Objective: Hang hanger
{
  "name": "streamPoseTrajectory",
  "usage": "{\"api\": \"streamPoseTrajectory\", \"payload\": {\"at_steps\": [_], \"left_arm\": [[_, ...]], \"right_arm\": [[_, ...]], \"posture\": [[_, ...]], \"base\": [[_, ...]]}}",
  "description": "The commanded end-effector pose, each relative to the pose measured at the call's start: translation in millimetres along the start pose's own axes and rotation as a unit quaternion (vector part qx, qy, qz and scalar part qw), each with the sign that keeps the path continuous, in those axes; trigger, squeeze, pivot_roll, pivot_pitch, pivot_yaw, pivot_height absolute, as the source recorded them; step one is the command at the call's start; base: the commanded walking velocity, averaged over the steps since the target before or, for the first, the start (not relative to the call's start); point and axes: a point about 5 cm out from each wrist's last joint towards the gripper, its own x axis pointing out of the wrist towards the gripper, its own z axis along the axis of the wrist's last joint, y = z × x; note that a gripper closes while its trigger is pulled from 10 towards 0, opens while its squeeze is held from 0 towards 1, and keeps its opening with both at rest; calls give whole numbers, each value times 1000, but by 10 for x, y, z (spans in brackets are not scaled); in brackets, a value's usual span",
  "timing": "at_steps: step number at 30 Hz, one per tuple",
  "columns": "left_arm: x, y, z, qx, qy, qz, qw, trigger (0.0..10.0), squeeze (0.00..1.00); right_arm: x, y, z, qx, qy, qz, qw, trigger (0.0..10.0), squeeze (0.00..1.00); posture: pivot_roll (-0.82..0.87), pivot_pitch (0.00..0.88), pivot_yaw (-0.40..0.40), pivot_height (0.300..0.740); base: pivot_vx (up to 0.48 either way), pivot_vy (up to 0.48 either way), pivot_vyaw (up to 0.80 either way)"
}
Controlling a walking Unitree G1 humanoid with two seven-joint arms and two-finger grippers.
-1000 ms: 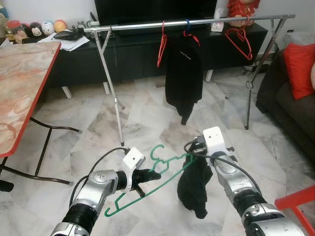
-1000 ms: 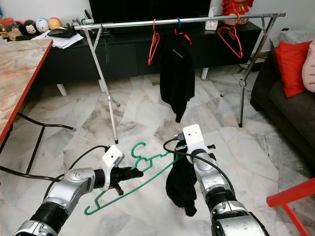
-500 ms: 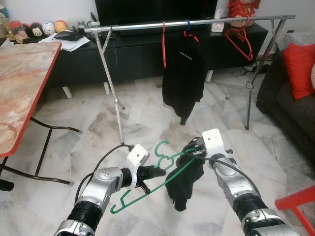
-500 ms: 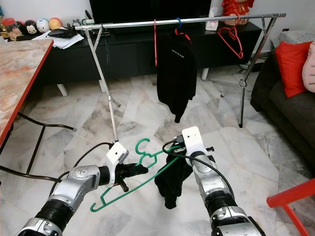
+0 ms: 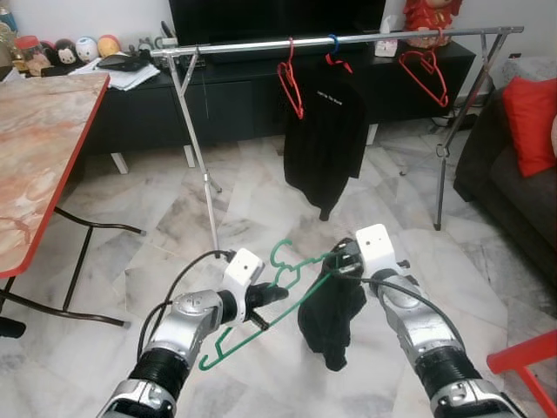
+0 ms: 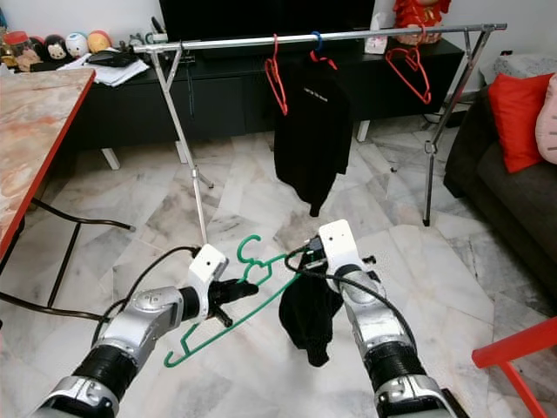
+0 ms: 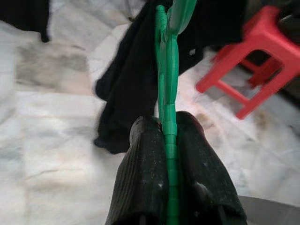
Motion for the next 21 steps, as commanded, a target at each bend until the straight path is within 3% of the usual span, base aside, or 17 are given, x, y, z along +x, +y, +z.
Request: {"api": "streamPoseTrajectory", "payload": {"at_steps": [1, 12, 21], "left_arm": [[-16, -47, 91, 3, -18, -39, 999, 10000, 0], [-117, -140, 37, -7, -2, -115, 993, 10000, 0], [-60, -122, 68, -4, -5, -87, 996, 10000, 0]], "right_arm": [[-15, -5, 54, -1, -10, 2, 1000, 10000, 0], [-19, -73, 101, -5, -11, -9, 1000, 10000, 0], [-7, -20, 248, -5, -32, 4, 999, 10000, 0]], "posture": [[-167, 28, 30, 740], [-162, 32, 33, 740], [-162, 35, 33, 740]], "base": [[0, 0, 0], [0, 0, 0], [0, 0, 0]]}}
